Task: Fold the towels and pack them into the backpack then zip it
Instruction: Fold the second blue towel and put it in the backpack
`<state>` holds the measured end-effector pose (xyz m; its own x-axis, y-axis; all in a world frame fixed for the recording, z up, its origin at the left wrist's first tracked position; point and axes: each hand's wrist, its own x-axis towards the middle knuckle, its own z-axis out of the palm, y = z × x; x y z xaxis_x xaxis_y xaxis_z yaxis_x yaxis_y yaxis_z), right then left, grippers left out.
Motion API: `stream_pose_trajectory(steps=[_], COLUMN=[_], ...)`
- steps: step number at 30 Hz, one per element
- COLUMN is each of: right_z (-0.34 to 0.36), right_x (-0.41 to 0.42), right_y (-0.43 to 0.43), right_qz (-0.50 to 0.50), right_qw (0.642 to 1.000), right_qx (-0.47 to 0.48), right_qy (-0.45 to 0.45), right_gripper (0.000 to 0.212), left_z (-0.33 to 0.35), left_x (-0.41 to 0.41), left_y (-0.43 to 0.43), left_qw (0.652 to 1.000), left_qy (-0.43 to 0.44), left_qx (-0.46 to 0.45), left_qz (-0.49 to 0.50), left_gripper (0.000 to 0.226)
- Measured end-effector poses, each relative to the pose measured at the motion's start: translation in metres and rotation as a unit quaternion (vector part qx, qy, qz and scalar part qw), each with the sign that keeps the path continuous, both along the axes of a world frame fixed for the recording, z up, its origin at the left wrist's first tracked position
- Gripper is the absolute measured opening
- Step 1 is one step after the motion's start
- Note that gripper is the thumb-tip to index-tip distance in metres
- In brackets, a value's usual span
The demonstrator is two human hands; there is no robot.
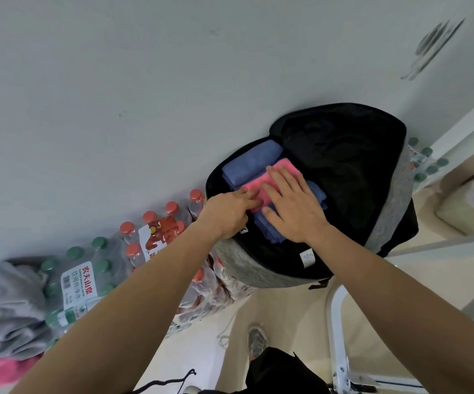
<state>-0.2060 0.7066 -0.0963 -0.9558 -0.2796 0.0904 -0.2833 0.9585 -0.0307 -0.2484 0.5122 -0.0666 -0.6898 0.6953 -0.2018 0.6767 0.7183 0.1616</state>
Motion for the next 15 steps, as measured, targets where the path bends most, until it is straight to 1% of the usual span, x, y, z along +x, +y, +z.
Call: stream_pose_trajectory(steps=[2, 3, 4, 5, 6, 7, 8, 10, 11, 15], right_z=[0.001, -0.003, -0.008, -0.012, -0.016, -0.019, -0.021, -0.023, -0.024, -0.031], right_x=[-0.01, -0.014, -0.017, -0.02, -0.021, -0.022, -0.022, -0.022, -0.023, -0.028], right_y=[0.005, 0.008, 0.01, 0.012, 0.012, 0.012, 0.012, 0.012, 0.012, 0.014], right_qz=[0.013, 0.019, 0.021, 0.019, 0.012, 0.004, -0.003, -0.007, -0.007, -0.006], right_qw=[1.0, 1.0, 0.999, 0.999, 0.998, 0.998, 0.998, 0.997, 0.997, 0.998], right_qx=[0.014, 0.022, 0.027, 0.027, 0.022, 0.015, 0.01, 0.007, 0.007, 0.0], right_qy=[0.008, -0.005, -0.023, -0.044, -0.056, -0.06, -0.062, -0.071, -0.071, -0.066], right_gripper=[0.062, 0.062, 0.063, 0.064, 0.065, 0.065, 0.066, 0.068, 0.07, 0.07], left_z=[-0.002, -0.001, 0.0, 0.001, 0.0, -0.002, -0.004, -0.013, -0.021, -0.036], left_x=[0.0, 0.0, -0.001, -0.002, -0.003, -0.004, -0.004, -0.001, -0.001, -0.005], left_y=[0.0, 0.0, 0.002, 0.004, 0.008, 0.012, 0.016, 0.024, 0.025, 0.02], left_qw=[1.0, 0.999, 0.997, 0.991, 0.986, 0.982, 0.983, 0.987, 0.988, 0.989], left_qy=[-0.013, -0.023, -0.027, -0.012, 0.02, 0.049, 0.061, 0.042, 0.034, 0.029], left_qx=[-0.01, 0.007, 0.042, 0.087, 0.113, 0.113, 0.089, 0.011, -0.018, -0.06], left_qz=[0.002, 0.021, 0.058, 0.097, 0.124, 0.14, 0.149, 0.152, 0.152, 0.134], left_gripper=[0.053, 0.051, 0.048, 0.048, 0.05, 0.055, 0.063, 0.078, 0.081, 0.077])
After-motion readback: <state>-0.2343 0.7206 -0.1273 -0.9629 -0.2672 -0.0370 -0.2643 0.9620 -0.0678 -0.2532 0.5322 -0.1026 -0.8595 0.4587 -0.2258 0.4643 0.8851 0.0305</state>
